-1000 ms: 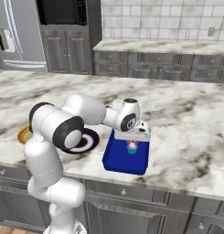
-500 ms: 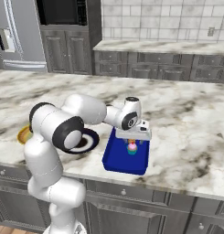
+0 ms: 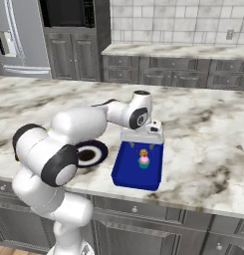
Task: Move the dessert items from the plates to the tray.
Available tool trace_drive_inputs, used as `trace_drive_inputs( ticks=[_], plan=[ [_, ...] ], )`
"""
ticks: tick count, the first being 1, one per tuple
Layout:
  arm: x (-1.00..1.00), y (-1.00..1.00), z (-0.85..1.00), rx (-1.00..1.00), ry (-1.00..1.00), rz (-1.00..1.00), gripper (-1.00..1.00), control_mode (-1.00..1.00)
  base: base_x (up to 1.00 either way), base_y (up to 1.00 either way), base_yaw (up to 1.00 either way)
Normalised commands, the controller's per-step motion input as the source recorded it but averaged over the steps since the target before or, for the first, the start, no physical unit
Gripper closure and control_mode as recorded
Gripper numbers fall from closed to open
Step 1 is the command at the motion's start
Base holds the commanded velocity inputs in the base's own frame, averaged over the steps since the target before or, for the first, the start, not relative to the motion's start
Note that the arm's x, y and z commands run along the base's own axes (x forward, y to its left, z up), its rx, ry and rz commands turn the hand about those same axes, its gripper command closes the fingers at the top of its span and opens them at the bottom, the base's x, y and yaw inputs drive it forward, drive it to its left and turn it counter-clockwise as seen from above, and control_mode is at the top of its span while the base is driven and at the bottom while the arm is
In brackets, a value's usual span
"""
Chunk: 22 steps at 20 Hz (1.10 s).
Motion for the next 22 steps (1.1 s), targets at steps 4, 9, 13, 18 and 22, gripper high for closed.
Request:
trace_drive_inputs(
  ticks=[4,9,13,18,22],
  plan=[
    [-0.53,0.86,0.41,0.0,0.0,0.0,-1.0,-1.0,0.0,0.0,0.0],
    [-0.71,0.72,0.49,0.0,0.0,0.0,-1.0,-1.0,0.0,0.0,0.0],
    [-0.91,0.58,0.41,0.0,0.0,0.0,-1.0,-1.0,0.0,0.0,0.0],
    [-0.86,0.7,0.46,0.0,-0.02,0.0,-1.0,-1.0,0.0,0.0,0.0],
    [-0.63,0.74,0.56,0.0,-0.08,0.0,-1.0,-1.0,0.0,0.0,0.0]
  ],
)
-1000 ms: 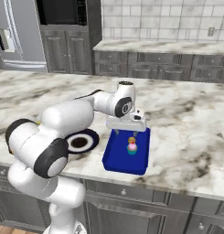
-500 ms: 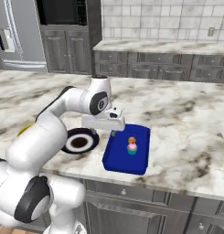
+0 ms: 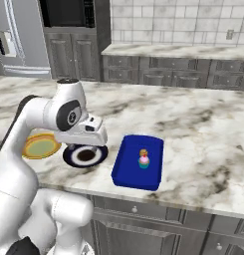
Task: Move the dessert items from the plates to the tray.
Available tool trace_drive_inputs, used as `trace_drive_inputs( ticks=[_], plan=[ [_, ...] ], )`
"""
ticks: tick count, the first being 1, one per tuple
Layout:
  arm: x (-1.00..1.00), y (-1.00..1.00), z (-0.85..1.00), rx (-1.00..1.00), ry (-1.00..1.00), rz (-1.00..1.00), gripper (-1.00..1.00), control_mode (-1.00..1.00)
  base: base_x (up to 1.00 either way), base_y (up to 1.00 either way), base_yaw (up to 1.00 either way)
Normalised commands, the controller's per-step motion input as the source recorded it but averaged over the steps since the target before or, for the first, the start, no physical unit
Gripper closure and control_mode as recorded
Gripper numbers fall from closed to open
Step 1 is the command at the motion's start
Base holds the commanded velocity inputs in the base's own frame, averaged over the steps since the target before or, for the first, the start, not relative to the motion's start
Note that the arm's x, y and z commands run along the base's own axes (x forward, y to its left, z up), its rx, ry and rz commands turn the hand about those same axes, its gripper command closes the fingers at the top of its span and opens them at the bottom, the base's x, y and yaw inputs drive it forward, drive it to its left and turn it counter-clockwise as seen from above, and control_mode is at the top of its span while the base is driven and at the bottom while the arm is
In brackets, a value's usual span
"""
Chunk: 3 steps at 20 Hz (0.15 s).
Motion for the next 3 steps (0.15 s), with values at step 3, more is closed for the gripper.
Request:
trace_drive_inputs(
  ticks=[3],
  plan=[
    [-0.79,0.48,0.47,0.0,-0.05,0.0,-1.0,-1.0,0.0,0.0,0.0]
  ],
)
